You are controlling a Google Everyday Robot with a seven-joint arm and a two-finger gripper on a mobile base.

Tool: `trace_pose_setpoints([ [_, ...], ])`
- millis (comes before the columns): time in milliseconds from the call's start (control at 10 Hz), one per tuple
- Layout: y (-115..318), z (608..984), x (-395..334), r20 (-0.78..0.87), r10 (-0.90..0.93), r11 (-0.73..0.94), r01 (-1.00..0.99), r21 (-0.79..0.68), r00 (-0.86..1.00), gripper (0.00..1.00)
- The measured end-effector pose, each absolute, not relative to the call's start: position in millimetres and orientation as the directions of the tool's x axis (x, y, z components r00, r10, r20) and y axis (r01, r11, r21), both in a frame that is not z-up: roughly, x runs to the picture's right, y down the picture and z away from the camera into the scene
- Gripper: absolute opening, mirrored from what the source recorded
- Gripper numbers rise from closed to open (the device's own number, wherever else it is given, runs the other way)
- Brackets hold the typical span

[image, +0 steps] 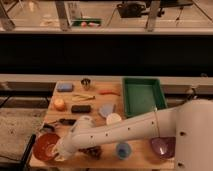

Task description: Stack bowls on top of each other

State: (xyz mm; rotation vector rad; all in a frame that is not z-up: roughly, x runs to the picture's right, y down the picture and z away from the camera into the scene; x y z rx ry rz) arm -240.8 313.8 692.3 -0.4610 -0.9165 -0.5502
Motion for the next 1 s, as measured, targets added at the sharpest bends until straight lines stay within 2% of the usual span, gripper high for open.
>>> trace_pose_setpoints([
  [100, 314, 692, -241, 0.836, -0.247, 0.770, 0.624, -0.137, 0.489, 0.02],
  [400, 305, 686, -238, 0.829, -0.267, 0.772, 0.624, -0.121, 0.492, 0.02],
  [1000, 257, 657, -211, 0.789, -0.305, 0.802, 0.591, -0.089, 0.533, 0.02],
])
